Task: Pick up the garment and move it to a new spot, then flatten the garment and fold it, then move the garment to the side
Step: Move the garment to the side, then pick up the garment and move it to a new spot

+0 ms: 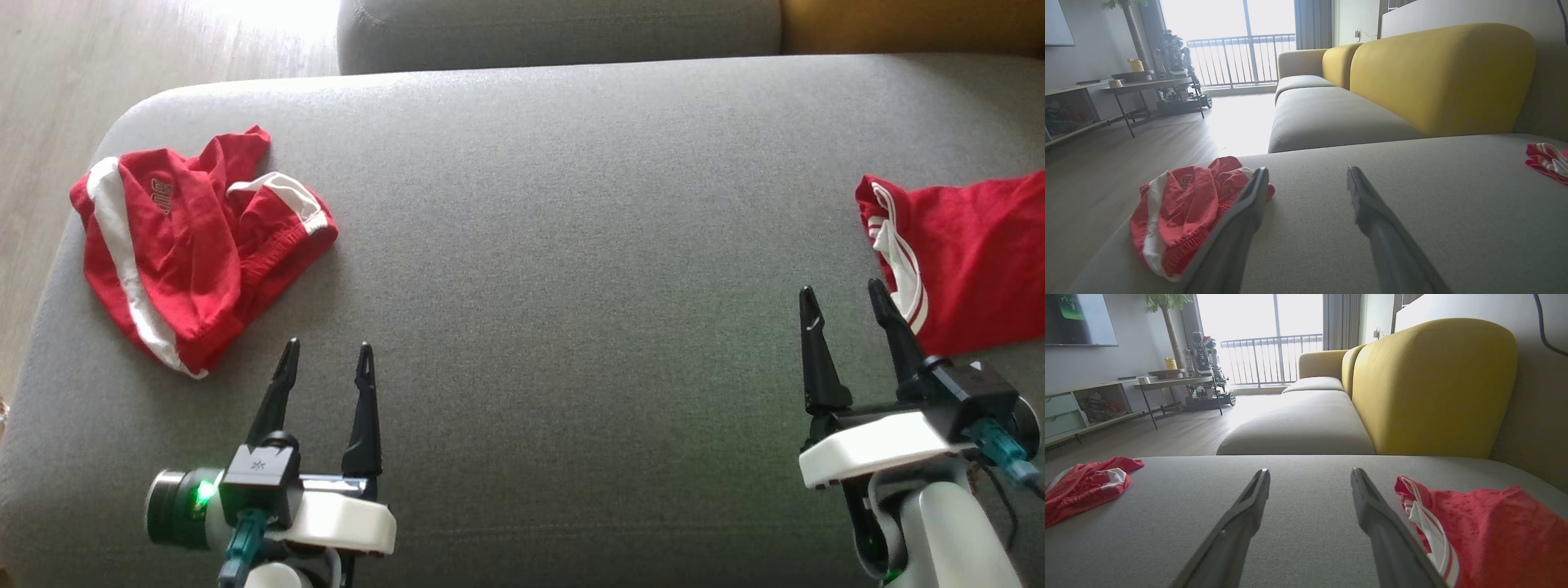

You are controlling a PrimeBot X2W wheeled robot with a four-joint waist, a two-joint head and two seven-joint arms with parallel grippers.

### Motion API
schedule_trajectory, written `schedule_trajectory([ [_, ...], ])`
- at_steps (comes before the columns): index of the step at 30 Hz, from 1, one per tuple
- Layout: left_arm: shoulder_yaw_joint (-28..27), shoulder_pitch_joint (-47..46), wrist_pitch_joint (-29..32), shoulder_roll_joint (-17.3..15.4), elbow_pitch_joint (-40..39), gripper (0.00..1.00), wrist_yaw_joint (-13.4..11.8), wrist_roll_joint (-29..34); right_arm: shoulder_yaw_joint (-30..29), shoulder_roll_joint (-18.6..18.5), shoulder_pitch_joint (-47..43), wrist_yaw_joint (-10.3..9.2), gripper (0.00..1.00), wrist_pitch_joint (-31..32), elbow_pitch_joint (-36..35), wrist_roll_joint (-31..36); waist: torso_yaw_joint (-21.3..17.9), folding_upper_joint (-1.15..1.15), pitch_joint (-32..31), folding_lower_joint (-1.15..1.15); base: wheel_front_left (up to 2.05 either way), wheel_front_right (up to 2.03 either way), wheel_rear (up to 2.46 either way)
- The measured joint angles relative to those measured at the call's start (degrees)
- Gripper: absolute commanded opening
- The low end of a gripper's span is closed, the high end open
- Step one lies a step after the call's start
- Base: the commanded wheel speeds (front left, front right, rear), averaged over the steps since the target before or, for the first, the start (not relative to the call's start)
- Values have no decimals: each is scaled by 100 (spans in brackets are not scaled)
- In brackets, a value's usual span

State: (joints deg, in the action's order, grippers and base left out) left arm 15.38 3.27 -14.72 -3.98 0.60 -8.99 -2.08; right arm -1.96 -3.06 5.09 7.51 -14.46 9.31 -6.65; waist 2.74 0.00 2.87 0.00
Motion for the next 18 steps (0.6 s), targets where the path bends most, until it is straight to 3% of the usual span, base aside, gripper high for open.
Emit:
schedule_trajectory([
  [18, -66, -3, 0, 48, 115, 100, 100, 1, -14, 0, 8, 0, 100, 0, 98, -156, 50, 0, 46, 0, 0, 0, 0],
])
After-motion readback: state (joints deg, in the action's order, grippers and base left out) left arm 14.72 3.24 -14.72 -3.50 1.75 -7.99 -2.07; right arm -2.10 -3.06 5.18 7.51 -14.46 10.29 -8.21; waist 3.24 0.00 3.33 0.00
